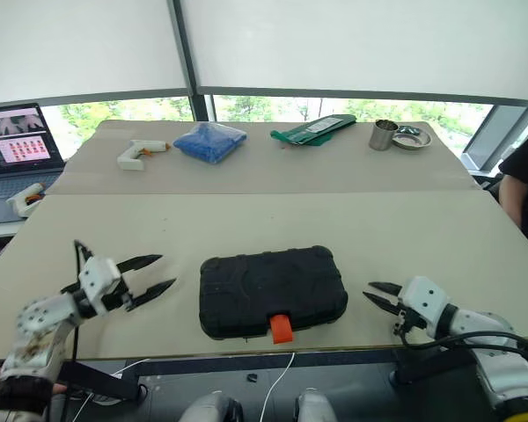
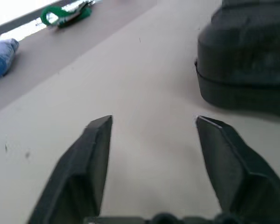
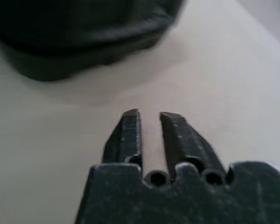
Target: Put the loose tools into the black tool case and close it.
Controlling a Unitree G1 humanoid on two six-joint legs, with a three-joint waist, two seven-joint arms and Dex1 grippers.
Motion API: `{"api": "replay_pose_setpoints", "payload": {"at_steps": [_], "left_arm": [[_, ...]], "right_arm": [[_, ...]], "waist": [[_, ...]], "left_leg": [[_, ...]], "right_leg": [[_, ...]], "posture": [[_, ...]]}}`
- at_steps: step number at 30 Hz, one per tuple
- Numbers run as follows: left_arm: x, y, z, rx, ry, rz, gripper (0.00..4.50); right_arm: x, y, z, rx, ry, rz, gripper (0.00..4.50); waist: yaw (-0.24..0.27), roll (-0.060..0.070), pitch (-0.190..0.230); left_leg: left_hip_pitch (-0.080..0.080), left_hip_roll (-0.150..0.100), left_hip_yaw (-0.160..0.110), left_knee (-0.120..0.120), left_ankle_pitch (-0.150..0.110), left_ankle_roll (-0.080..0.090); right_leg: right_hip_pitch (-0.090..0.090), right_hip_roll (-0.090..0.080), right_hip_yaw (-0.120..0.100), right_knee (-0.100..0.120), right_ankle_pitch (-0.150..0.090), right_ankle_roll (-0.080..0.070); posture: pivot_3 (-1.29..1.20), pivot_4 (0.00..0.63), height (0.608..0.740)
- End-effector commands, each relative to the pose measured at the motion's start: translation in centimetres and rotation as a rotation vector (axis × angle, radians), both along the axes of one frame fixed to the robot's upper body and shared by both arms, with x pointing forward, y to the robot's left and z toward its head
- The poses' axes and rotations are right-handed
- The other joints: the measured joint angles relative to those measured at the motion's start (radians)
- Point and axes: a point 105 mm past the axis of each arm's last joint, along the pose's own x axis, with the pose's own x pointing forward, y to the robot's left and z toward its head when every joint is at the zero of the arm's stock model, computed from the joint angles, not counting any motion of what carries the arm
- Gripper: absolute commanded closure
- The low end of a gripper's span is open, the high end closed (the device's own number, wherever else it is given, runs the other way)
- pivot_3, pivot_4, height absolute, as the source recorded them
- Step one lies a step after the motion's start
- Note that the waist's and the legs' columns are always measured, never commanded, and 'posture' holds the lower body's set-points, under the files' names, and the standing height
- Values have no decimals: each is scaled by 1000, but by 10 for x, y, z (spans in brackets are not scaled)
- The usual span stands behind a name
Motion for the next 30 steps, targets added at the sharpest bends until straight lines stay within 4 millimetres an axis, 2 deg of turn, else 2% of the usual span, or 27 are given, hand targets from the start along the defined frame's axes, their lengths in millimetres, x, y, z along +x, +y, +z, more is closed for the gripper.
{"api": "replay_pose_setpoints", "payload": {"at_steps": [1, 4, 5, 9, 14, 18, 24, 27, 30], "left_arm": [[16, -18, 4, 19, 1, -38, 3125], [37, -34, 7, 34, 17, -58, 4290], [42, -37, 6, 39, 34, -64, 4478], [51, -48, 1, 56, 90, -95, 4478], [51, -46, -12, 94, 171, -83, 4478], [42, -35, -24, 89, 251, -54, 4478], [29, -29, -24, 25, 275, -34, 4478], [26, -20, -21, -37, 269, 43, 4478], [34, -1, -12, -123, 243, 202, 4478]], "right_arm": [[-26, 19, -4, -9, 139, 133, 4500], [-34, 44, -12, -1, 182, 194, 4500], [-33, 51, -14, 3, 177, 197, 4500], [-22, 68, -17, 21, 165, 173, 4500], [-14, 86, -24, 4, 166, 194, 4500], [24, 95, -14, 26, 48, 87, 4500], [69, 100, -3, 18, -78, -14, 4500], [100, 103, 7, 34, -120, -93, 4500], [118, 105, 12, 37, -143, -123, 4500]], "waist": [[5, 0, 0], [9, -1, 0], [9, -1, 0], [3, -1, 0], [-3, -6, -1], [-27, -11, -1], [-22, -11, 0], [-23, -11, 0], [-20, -10, 0]], "left_leg": [[0, 0, 0, 0, 0, 0], [0, 1, 0, 0, 0, 0], [-1, 1, 0, 0, 0, 0], [-2, 0, 1, 0, 0, -1], [-3, 1, 1, 0, 0, -1], [-2, 5, 1, 0, 2, -3], [-3, 6, 2, 0, 5, -9], [-5, 6, 3, 0, 5, -9], [-7, 5, 4, 0, 6, -9]], "right_leg": [[0, 0, 0, 0, 0, 0], [-1, 2, -1, 0, -1, 1], [-2, 2, 0, 0, -1, 1], [-3, 3, 1, 0, -1, 1], [-4, 4, 0, 0, 0, 0], [-4, 7, 0, 0, 0, 1], [-11, 7, 1, 5, 2, -2], [-14, 7, 1, 6, 5, -7], [-16, 7, 1, 6, 7, -9]], "posture": [[0, 150, 740], [0, 150, 740], [0, 150, 740], [0, 150, 740], [0, 150, 740], [0, 150, 740], [0, 150, 740], [0, 150, 740], [0, 150, 740]]}}
